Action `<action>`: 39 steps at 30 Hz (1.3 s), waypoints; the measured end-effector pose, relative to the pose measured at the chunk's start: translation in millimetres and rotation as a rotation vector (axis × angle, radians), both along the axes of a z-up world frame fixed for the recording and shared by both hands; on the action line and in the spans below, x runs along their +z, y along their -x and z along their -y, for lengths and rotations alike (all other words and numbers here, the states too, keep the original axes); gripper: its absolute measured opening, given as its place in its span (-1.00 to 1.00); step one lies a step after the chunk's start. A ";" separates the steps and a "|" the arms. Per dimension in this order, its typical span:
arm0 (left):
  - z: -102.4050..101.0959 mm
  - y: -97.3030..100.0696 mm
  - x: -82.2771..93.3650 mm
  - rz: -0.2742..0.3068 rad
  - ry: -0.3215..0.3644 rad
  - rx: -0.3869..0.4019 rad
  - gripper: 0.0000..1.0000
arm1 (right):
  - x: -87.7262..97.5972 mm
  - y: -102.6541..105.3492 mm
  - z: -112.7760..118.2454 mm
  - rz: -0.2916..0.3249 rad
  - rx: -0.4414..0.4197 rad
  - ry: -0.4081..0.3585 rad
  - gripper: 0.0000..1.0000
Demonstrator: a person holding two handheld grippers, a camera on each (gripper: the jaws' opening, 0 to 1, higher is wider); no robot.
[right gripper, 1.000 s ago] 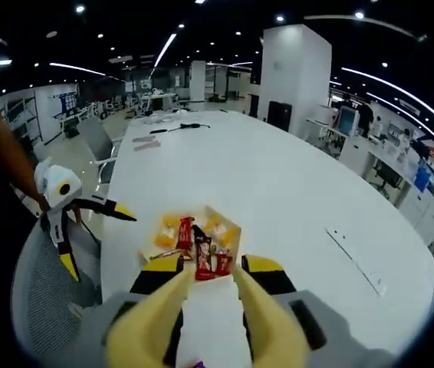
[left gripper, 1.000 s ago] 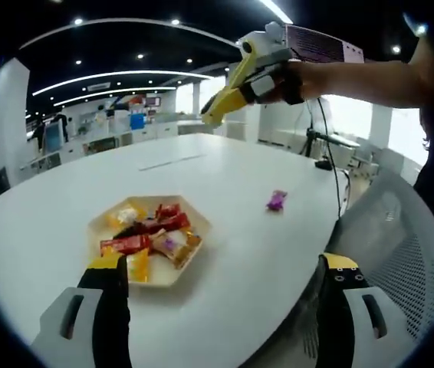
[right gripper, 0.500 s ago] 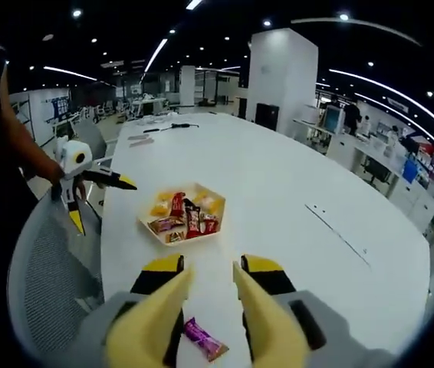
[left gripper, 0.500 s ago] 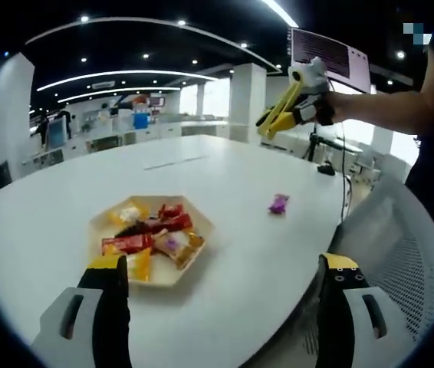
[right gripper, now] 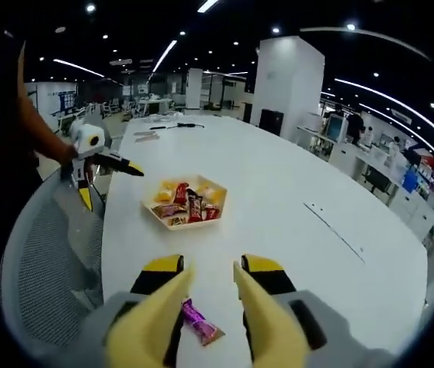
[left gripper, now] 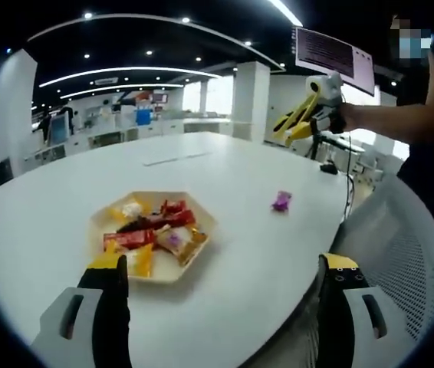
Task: Place the target food into the container with the food tongs after gripping and lifting it, then release it inside without dropping or visibly crushing the food.
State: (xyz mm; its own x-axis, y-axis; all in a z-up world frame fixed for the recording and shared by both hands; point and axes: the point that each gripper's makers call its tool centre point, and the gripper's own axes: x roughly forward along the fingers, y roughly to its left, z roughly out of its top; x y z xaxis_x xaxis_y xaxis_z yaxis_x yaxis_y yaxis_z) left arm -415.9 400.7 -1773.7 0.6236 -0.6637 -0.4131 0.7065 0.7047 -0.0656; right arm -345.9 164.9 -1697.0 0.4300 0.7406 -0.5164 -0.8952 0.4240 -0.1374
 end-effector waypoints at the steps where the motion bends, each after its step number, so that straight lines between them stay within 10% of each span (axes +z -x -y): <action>1: 1.7 1.4 -1.4 -0.002 -0.006 -0.011 0.99 | -2.2 0.6 3.2 0.002 0.000 0.004 -0.43; 15: 0.9 2.2 -5.9 -0.029 -0.007 -0.010 0.99 | -48.1 9.3 32.9 -0.043 0.036 0.091 -0.42; 39: -1.9 1.7 -8.9 -0.037 -0.024 -0.002 0.99 | -130.0 13.9 10.6 -0.147 0.190 0.273 -0.44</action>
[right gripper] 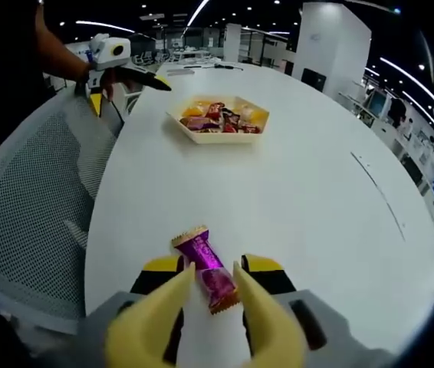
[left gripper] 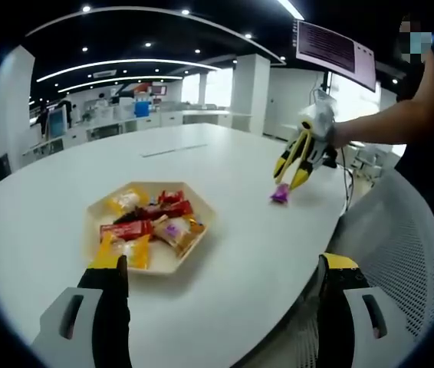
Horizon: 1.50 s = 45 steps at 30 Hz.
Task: Place the target food into the container with the food tongs after gripping and lifting it, then release it inside without dropping or visibly crushing the food.
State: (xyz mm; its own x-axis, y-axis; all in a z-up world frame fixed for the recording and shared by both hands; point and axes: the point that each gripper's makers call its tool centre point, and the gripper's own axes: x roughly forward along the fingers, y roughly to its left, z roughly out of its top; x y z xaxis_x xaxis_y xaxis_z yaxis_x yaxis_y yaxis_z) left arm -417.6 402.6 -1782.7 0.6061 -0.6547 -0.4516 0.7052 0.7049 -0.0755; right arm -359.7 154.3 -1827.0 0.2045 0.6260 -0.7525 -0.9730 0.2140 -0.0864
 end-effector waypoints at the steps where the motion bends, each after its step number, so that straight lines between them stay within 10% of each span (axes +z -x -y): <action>1: -0.1 -0.1 0.1 -0.001 0.001 0.001 0.99 | -0.7 -0.8 -0.2 -0.003 0.002 -0.001 -0.44; 31: 0.8 1.6 -2.7 -0.009 -0.011 -0.012 0.99 | -10.1 -2.8 -5.5 -0.149 -0.229 -0.039 -0.56; 45: 1.5 1.5 -1.3 -0.001 -0.010 -0.014 0.99 | 23.9 -20.8 -4.5 -0.119 -0.278 -0.028 -0.57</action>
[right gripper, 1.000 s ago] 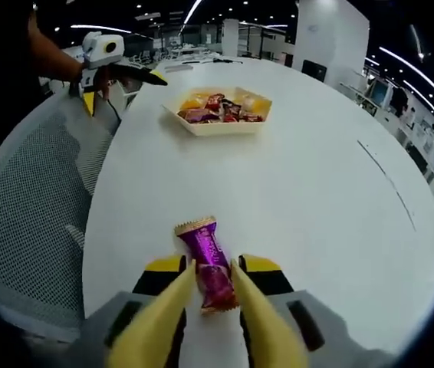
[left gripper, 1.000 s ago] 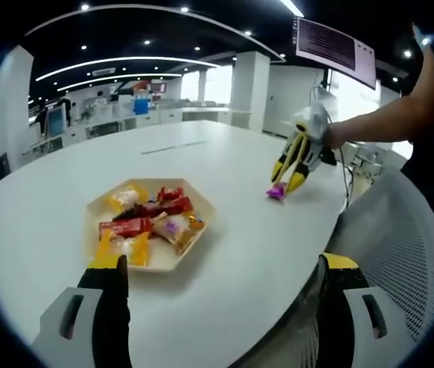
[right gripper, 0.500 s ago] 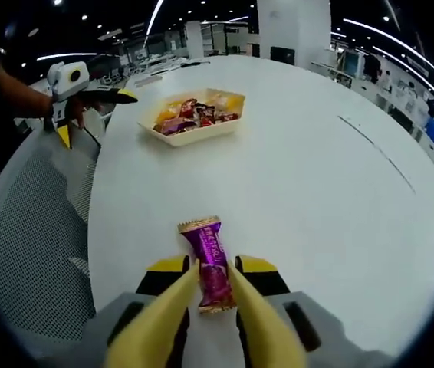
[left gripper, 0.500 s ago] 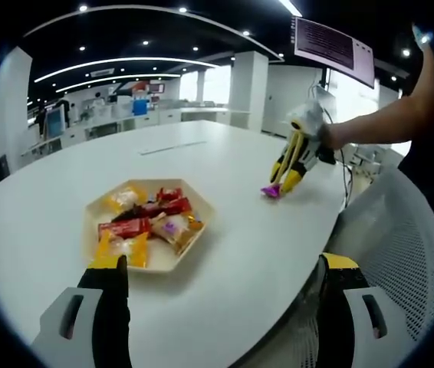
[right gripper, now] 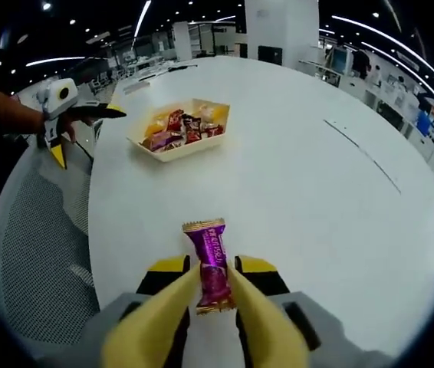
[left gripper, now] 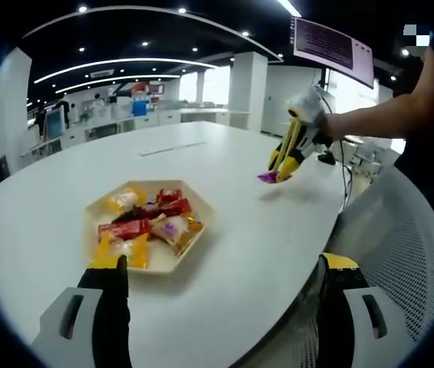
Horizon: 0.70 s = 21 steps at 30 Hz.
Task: Place the target food into the container with the food tongs after gripping and lifting it, then release it inside without dropping or visibly crushing the food.
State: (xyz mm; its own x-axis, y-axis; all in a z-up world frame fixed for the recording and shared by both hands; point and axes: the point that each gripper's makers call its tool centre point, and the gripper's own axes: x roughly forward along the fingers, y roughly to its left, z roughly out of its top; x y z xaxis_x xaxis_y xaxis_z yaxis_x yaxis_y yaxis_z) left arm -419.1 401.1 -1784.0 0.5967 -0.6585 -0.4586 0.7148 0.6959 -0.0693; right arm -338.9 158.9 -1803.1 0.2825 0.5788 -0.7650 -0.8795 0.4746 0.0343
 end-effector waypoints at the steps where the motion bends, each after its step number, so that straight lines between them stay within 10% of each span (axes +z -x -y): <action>1: 0.0 -0.2 0.1 0.001 0.000 0.000 0.99 | 2.9 -1.7 -0.3 0.000 -0.002 0.000 -0.57; 21: -1.6 -2.4 3.7 0.025 0.003 0.010 0.99 | 74.4 -46.8 -28.9 0.045 -0.052 -0.023 -0.56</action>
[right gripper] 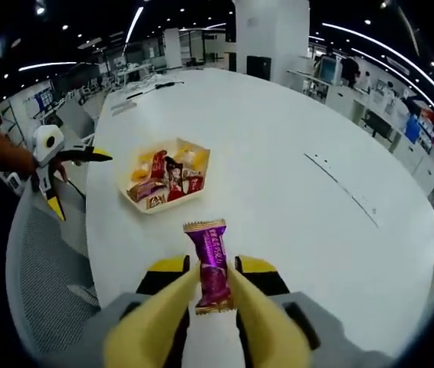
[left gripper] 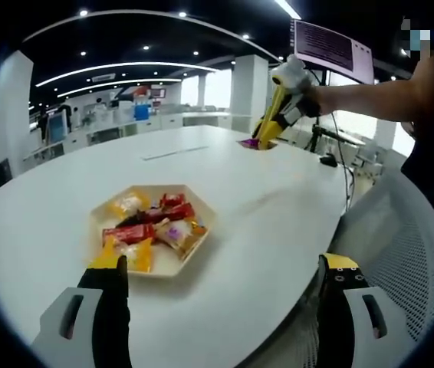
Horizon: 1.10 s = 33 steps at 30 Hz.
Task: Place the target food into the container with the food tongs after gripping and lifting it, then release it inside without dropping or visibly crushing the food.
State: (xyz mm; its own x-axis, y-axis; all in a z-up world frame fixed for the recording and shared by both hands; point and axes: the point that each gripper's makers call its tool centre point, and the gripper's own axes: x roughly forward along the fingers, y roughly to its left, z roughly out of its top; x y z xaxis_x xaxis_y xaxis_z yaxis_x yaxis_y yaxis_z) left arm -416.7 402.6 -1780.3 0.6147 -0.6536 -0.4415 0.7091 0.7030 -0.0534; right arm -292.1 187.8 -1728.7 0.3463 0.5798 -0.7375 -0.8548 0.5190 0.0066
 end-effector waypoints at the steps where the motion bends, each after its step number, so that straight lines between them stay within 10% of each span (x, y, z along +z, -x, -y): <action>1: -0.1 -0.2 0.2 0.001 0.000 0.001 0.99 | 3.6 -1.5 -6.0 0.001 0.002 -0.003 -0.56; 18: 1.2 0.5 0.2 0.004 -0.006 -0.010 0.98 | 33.0 -15.4 -145.5 0.021 0.192 -0.042 -0.56; 33: -2.6 -3.4 4.3 0.024 0.003 0.016 0.98 | 19.5 -18.8 -209.7 0.014 0.220 -0.045 -0.53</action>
State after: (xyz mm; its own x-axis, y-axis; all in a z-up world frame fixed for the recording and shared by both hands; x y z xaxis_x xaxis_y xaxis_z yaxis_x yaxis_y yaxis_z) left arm -413.3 405.2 -1776.0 0.6356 -0.6447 -0.4246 0.6987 0.7143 -0.0386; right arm -273.3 397.5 -1709.2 0.2177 0.6751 -0.7049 -0.9476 0.3193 0.0132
